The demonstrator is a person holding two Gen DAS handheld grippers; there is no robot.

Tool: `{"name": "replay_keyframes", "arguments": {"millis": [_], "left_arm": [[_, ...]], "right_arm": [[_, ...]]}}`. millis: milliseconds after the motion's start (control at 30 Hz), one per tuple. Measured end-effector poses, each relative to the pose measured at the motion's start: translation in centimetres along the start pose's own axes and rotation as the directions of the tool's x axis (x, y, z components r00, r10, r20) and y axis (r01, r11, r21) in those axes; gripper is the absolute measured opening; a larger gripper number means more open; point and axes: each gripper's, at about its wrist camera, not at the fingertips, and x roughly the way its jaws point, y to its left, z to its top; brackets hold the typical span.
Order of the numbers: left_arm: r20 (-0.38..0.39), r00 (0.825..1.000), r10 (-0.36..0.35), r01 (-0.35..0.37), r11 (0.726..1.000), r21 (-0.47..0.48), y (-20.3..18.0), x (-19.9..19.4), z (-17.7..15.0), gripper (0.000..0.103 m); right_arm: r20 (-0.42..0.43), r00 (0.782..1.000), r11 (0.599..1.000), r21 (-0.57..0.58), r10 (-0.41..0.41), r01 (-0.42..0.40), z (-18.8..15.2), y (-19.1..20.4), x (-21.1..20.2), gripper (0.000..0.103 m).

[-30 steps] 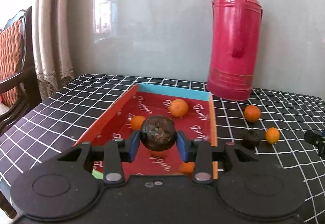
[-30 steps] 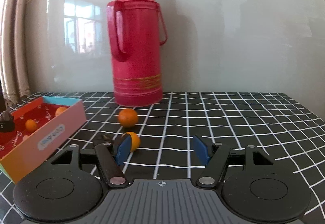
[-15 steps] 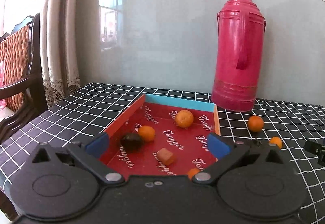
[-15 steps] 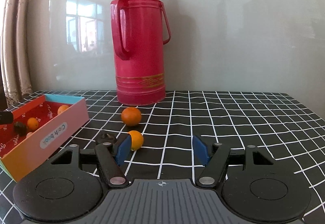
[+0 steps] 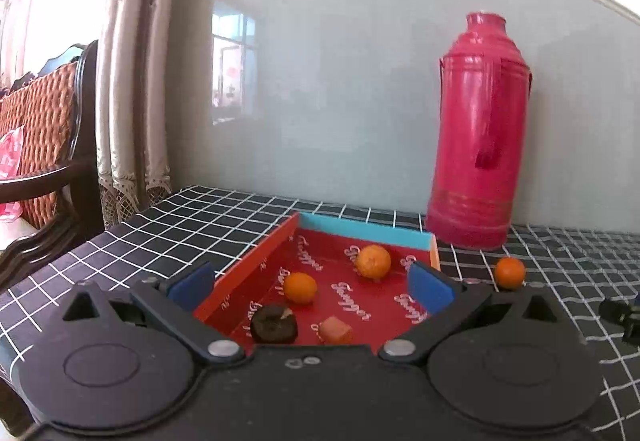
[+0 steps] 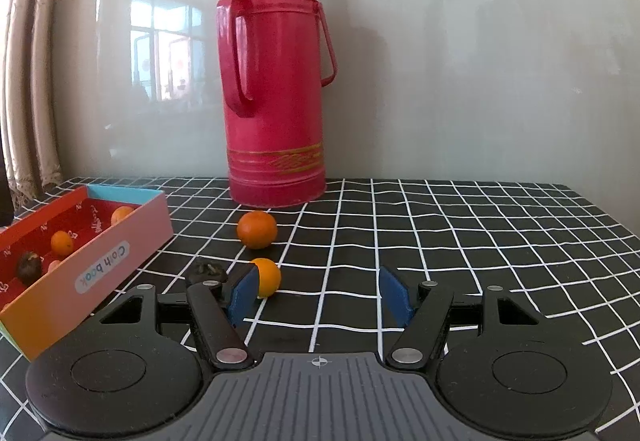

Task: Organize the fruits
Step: 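Grasp the other dark round fruit with the right tool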

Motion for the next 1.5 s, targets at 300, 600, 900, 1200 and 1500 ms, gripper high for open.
{"name": "replay_keyframes", "arguments": {"millis": [300, 600, 900, 1200, 1500], "left_arm": [[-0.023, 0.999, 0.036, -0.035, 0.999, 0.012, 1.3, 0.6, -0.2, 0.097], [-0.052, 0.992, 0.114, -0.113, 0.994, 0.009, 4.3, 1.2, -0.6, 0.097], [-0.077, 0.980, 0.186, -0.190, 0.980, -0.053, 8.6, 1.3, -0.6, 0.097], [-0.094, 0.976, 0.199, -0.206, 0.976, -0.074, 10.9, 1.5, -0.6, 0.097], [-0.094, 0.975, 0.200, -0.209, 0.972, -0.104, 12.0, 0.9, -0.7, 0.097]], "right_arm": [[-0.018, 0.999, 0.998, -0.042, 0.051, -0.052, 0.1, 2.2, 1.1, 0.066], [-0.081, 0.991, 0.991, -0.083, 0.102, -0.109, 0.5, 5.7, 3.8, 0.066], [-0.140, 0.982, 0.984, -0.109, 0.124, -0.139, 0.9, 7.9, 7.0, 0.066], [-0.222, 0.971, 0.988, -0.098, 0.091, -0.115, 0.9, 8.3, 9.6, 0.065], [-0.218, 0.970, 0.987, -0.095, 0.108, -0.132, 0.9, 8.7, 9.4, 0.038]]}}
